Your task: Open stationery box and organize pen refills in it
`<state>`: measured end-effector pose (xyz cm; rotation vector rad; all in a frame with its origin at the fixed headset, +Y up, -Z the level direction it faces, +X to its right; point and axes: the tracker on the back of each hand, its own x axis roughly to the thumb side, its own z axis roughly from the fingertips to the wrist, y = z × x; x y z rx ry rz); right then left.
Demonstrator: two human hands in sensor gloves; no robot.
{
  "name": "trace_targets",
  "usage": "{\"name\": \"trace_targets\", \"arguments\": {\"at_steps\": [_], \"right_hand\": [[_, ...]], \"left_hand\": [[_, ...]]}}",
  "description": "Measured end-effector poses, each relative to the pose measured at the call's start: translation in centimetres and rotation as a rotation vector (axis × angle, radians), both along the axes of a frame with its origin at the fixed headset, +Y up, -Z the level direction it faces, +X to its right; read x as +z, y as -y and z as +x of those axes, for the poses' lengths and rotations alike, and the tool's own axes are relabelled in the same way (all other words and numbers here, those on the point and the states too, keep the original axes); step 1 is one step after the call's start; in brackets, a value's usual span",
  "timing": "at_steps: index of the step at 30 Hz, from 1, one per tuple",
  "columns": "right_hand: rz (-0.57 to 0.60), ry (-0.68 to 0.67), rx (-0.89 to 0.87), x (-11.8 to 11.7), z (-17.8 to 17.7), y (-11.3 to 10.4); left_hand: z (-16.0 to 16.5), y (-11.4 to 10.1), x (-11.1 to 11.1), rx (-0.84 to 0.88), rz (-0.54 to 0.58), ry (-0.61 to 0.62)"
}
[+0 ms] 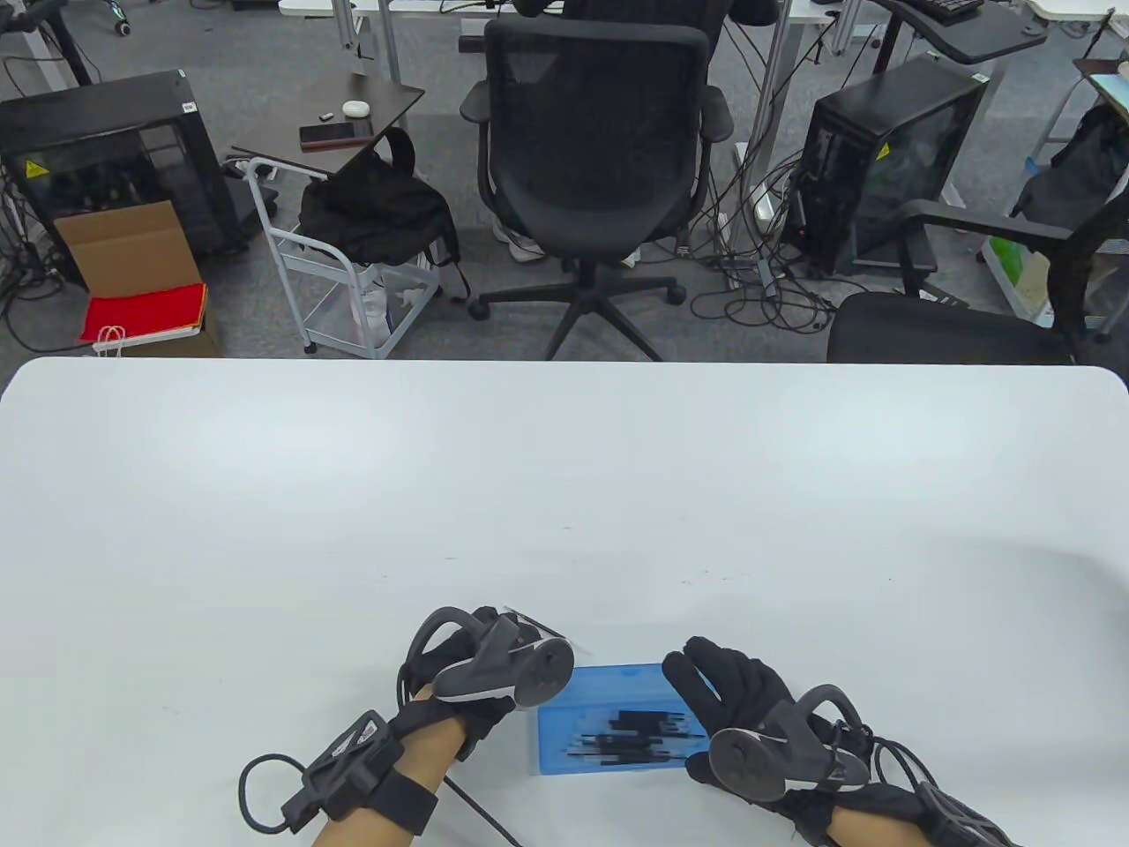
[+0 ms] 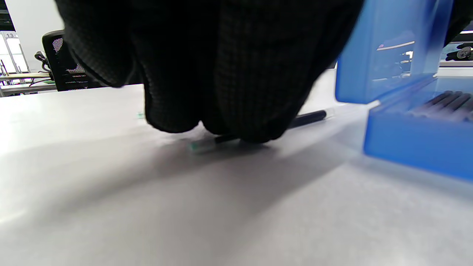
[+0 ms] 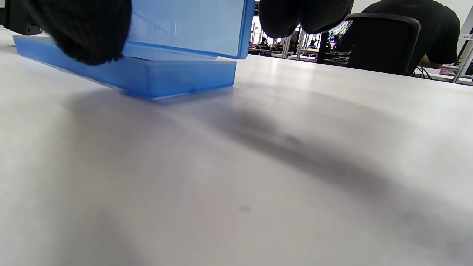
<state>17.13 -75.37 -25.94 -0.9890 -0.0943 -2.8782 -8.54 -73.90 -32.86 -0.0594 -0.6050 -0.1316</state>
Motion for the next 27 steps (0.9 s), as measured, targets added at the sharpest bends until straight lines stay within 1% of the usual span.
{"name": "trace_targets", "arguments": {"at_steps": [7, 15, 21, 23, 27], "right_hand": [[0.0, 0.0, 0.0, 0.01, -0.01, 0.0], [0.001, 0.001, 0.001, 0.01, -0.04, 0.02], [0.0, 0.001, 0.0, -0.01, -0.03, 0.03], [-0.001, 0.001, 0.0, -0.02, -0.03, 0.03], [-0.002, 0.0, -0.001, -0.03, -0.03, 0.04]], "left_hand": [[-0.15, 0.23, -0.07, 0.013, -0.004, 0.001], [-0.27, 0.45, -0.21, 0.046, -0.038, 0.002], [-0.36, 0.55, -0.18, 0.063, -0.028, 0.012], [-0.49, 0.54, -0.16, 0.066, -0.01, 0.004], [-0.98, -0.26, 0.02, 0.102, 0.012, -0.014]]}}
